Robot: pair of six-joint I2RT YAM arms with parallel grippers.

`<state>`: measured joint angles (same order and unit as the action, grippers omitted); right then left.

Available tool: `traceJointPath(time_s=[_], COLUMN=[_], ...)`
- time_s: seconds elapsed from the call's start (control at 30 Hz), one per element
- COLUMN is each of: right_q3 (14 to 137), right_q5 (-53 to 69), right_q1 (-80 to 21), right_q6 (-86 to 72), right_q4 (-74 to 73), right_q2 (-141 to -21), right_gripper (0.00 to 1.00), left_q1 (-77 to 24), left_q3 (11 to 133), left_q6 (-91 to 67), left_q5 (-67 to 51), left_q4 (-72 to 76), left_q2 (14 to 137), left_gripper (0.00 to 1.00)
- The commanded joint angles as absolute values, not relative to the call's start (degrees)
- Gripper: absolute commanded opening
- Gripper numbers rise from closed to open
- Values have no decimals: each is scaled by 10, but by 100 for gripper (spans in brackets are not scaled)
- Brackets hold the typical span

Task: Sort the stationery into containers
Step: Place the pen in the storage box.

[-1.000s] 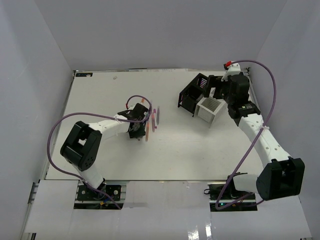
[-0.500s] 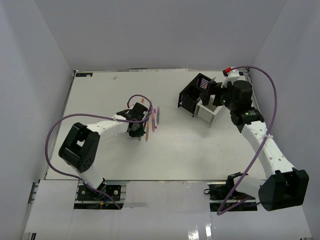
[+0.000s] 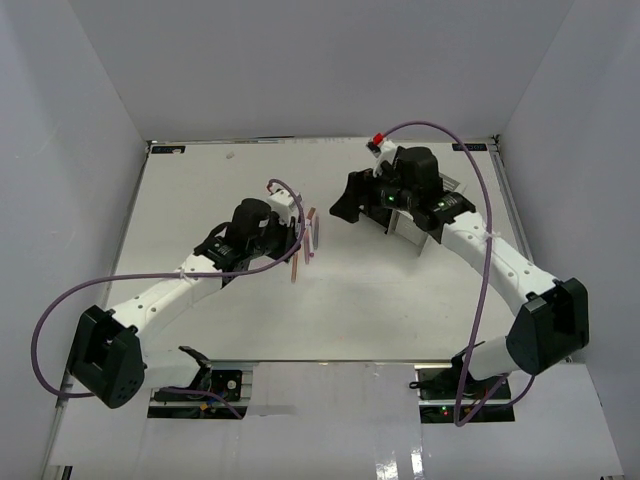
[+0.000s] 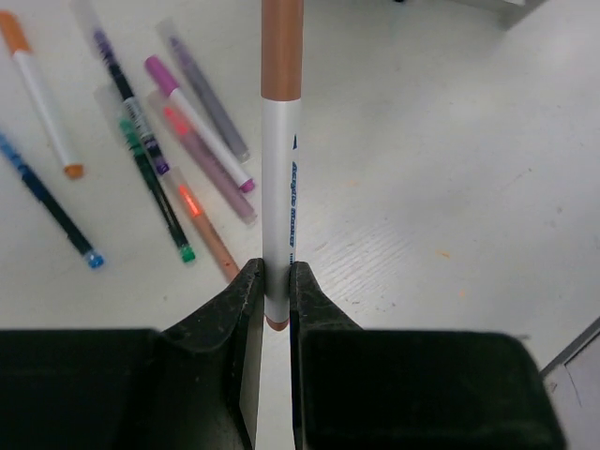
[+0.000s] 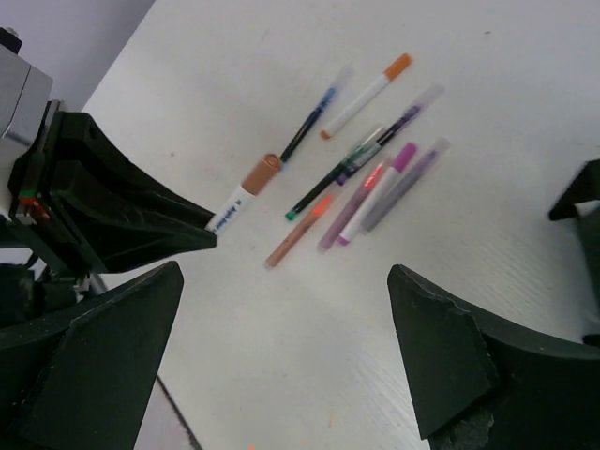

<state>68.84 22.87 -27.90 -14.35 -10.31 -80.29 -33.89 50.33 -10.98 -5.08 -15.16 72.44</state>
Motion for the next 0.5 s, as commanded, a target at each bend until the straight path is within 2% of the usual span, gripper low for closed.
traceJointPath(time_s=[0.0,0.23,0.47], right_q3=[747,823,835], right_q5=[271,289,297], right_q1=[-306,-324,-335], right_q6=[-188,-192,-191], right_q4=[-98,-142,-163], right_q2=[-837,-906,-931], right_gripper=[96,92,82], left_q1=[-346,-358,-360], left_q3=[499,516,519], left_q6=[-5,27,26], left_q5=[-151,-190,-173], left_q4=[-101,-91,-59], left_q2=[710,703,701], left_gripper=[5,9,9])
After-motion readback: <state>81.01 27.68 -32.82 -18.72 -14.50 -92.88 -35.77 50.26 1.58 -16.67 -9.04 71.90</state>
